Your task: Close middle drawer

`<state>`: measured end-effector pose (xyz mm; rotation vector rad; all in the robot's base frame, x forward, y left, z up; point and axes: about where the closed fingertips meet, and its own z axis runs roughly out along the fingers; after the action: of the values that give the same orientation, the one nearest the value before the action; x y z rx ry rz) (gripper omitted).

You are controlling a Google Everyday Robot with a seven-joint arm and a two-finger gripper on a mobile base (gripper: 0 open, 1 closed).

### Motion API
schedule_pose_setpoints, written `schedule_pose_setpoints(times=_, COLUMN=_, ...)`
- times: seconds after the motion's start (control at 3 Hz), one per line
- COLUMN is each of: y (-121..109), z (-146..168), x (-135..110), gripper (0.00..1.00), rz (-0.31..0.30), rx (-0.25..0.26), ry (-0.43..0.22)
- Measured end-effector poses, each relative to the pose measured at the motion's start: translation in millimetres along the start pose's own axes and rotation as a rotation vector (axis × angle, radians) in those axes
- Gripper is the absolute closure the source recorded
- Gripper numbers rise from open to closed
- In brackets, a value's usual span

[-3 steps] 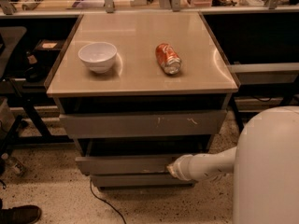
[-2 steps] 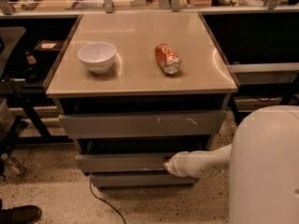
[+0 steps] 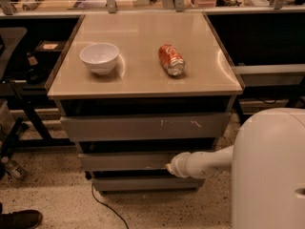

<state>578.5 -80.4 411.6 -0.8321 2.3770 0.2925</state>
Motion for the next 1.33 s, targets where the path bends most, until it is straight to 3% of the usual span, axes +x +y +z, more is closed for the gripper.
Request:
schedule_pose_setpoints(times=0.33, y=0, z=13, x=-17, gripper=1.0, rz=-0.021, rx=-0.007, ry=-0.022)
schedule_pose_setpoints(times=0.67, y=0, z=13, x=-17, gripper=1.0, rz=-0.021, rx=-0.007, ry=-0.022)
schedule_pose_setpoints(times=1.0, y=-1, z=-8, x=4, gripper=1.0, rz=0.013, rx=-0.012, ry=0.015)
schedule_pose_setpoints(times=1.33, y=-13, z=-58, x=28, gripper=1.0, rz=0.109, rx=0.049, ry=0.068)
